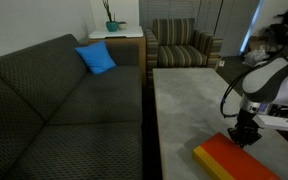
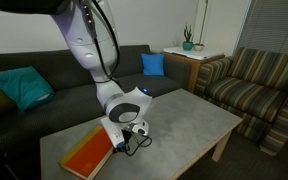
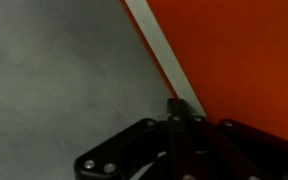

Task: Move the book away from you

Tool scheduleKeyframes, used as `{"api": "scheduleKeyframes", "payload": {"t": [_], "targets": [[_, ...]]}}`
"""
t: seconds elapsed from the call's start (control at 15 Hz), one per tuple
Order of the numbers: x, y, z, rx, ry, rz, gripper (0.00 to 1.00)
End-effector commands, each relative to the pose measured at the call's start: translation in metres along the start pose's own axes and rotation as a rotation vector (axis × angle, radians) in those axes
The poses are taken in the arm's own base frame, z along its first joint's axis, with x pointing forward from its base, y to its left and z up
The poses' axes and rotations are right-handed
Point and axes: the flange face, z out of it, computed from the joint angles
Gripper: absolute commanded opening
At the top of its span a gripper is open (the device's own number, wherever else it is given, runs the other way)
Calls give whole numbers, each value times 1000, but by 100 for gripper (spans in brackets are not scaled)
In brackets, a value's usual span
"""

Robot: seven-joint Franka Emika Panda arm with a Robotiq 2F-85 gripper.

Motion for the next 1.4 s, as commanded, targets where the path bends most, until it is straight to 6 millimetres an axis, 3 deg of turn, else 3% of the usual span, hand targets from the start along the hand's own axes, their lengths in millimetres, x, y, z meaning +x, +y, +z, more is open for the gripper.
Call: {"api": "scheduleKeyframes", "payload": {"t": [0.0,0.07,0.2,0.53,0.8,1.33], "targets": [[0,-6,14,25,-26,21,0],[0,-4,13,26,-25,25,26],[-1,-1,10,30,-25,22,33],[-10,-1,-8,23,-16,-12,68],[-20,13,-24,-36,-7,-46,97],[-42,53,-69,-148,43,-43,100]]}}
